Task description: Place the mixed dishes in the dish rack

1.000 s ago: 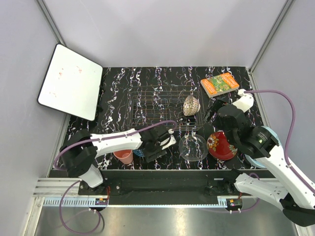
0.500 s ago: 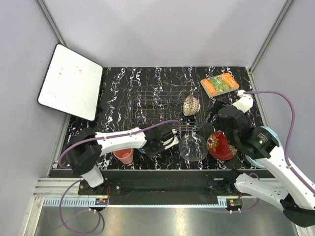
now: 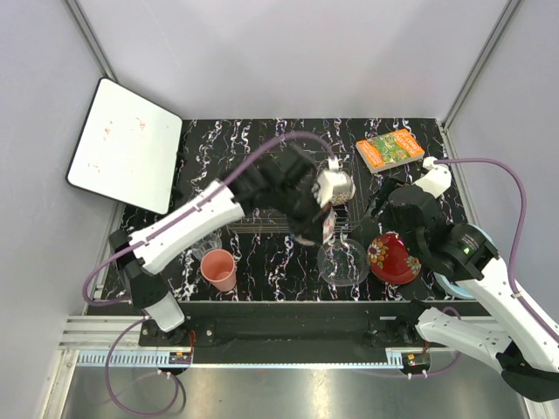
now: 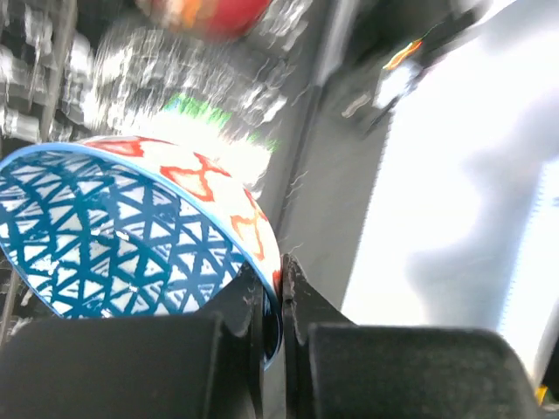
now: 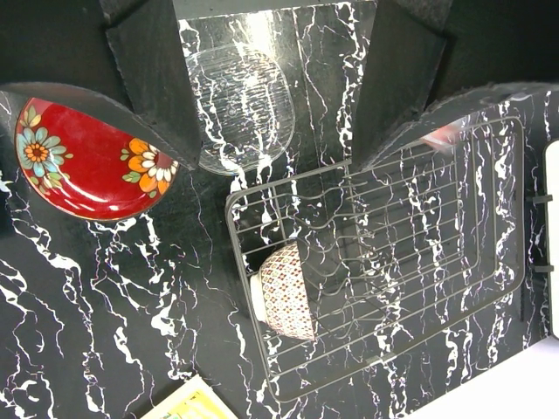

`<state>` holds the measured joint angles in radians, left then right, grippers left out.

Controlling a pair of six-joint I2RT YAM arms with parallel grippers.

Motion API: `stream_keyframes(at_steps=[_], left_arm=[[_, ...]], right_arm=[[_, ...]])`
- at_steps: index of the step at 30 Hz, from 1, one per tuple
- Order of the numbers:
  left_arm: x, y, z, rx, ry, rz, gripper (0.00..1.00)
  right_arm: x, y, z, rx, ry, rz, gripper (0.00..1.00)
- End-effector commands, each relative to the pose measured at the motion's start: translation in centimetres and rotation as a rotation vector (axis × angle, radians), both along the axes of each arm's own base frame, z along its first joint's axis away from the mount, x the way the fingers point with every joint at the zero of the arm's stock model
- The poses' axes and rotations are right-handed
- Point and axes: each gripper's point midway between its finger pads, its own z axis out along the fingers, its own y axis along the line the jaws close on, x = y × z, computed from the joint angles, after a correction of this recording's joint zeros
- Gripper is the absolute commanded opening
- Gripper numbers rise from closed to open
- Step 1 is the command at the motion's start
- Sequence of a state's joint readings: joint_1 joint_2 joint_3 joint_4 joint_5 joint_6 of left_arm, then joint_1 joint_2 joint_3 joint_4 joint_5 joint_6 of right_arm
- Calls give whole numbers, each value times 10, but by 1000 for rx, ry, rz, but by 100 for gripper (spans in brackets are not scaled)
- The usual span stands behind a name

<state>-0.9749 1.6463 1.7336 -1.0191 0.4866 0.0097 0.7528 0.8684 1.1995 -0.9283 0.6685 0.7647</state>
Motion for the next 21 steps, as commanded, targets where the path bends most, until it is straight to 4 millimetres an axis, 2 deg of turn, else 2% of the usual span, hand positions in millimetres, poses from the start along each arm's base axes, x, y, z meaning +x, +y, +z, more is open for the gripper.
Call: stream_keyframes(at_steps=[1, 2, 4, 5, 7, 8, 10, 11, 12, 13, 14, 15, 20, 21], left_arm=[[-9, -8, 76, -218, 301, -23, 0], [-10, -11, 92, -253, 393, 3, 0], [2, -14, 102, -287, 474, 63, 0], [14, -21, 106, -302, 470, 147, 0], [27, -22, 116, -348, 395, 213, 0], [41, -29, 130, -427, 330, 257, 0], [49, -38, 142, -488, 309, 260, 0], [48, -43, 143, -486, 388, 278, 0], [53, -47, 140, -497, 435, 295, 0], [61, -57, 129, -542, 467, 301, 0], [64, -61, 128, -545, 596, 366, 0], [74, -62, 124, -556, 641, 399, 0], [125, -80, 97, -624, 704, 594, 0], [135, -82, 82, -613, 726, 635, 0]], right_arm=[[0, -5, 19, 31, -39, -27, 75], [-1, -6, 19, 34, -39, -29, 74], [-1, -5, 19, 39, -38, -25, 72], [-2, -3, 18, 45, -34, -21, 70], [-2, -4, 16, 47, -32, -21, 70], [-2, -4, 15, 47, -31, -23, 69], [-2, -5, 13, 42, -30, -27, 68], [-2, -5, 13, 41, -30, -27, 67], [-2, -5, 13, 41, -29, -29, 67], [-1, -3, 11, 38, -24, -28, 66], [0, -3, 11, 37, -23, -26, 67], [1, -1, 10, 30, -16, -24, 66], [4, 3, 1, 19, 6, -20, 67], [4, 4, 0, 19, 9, -18, 66]])
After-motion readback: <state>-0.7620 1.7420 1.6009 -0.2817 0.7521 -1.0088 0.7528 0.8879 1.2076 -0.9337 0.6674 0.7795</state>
